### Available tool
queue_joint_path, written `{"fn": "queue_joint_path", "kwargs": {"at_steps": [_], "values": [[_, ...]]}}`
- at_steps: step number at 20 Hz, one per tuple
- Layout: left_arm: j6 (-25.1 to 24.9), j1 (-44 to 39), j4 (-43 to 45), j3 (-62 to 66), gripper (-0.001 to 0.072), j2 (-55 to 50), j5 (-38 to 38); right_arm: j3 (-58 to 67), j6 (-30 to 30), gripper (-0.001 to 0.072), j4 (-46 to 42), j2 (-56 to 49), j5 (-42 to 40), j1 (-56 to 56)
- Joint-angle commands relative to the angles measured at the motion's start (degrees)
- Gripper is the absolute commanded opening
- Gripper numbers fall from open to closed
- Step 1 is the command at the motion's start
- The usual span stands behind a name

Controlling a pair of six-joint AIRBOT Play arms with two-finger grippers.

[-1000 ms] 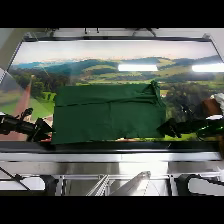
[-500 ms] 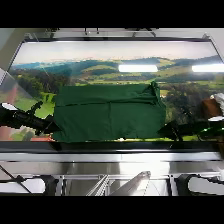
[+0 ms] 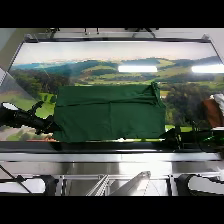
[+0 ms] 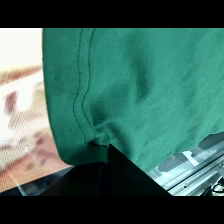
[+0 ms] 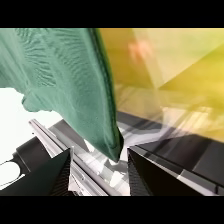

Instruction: Fold the shirts.

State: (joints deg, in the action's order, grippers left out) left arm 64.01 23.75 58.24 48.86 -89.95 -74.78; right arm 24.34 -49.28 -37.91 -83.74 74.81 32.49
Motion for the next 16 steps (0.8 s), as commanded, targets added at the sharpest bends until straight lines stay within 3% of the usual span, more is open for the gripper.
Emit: {"fn": "queue_joint_path", "kwargs": {"at_steps": [1,4,5,7,8,11,14,16], "values": [[-0.15,-0.02,0.15,-0.02,0.0031,-0.04,1.46,-0.63,3.37,0.0427,6.45,-0.09,-1.05,0.15],[-0.15,-0.02,0.15,-0.02,0.0031,-0.04,1.4,-0.66,3.89,0.0406,7.76,-0.09,-0.94,0.15],[-0.15,-0.02,0.13,-0.02,0.0031,-0.04,1.46,-0.66,3.91,0.0267,7.76,-0.09,-0.15,0.13],[-0.15,-0.02,0.13,-0.02,0.0031,-0.04,1.46,-0.66,4.57,0.0203,8.85,-0.09,2.19,0.13],[-0.17,-0.02,0.11,-0.02,0.0031,-0.02,1.29,-0.66,5.27,0.0036,10.4,0.04,4.31,0.13],[-0.76,0.02,0.07,1.68,0.0031,-0.02,-4.22,-0.63,4.52,0.0025,13.64,4.13,8.98,0.15],[-0.79,0.02,-1.9,8.48,0.0031,0.02,-16.92,1.09,-1.57,0.0024,13.62,12.68,9.66,0.26],[-0.48,0.02,-5.22,12.68,0.0031,0.02,-21.57,5.03,-5.35,0.0024,13.84,17.49,9.66,0.22]]}}
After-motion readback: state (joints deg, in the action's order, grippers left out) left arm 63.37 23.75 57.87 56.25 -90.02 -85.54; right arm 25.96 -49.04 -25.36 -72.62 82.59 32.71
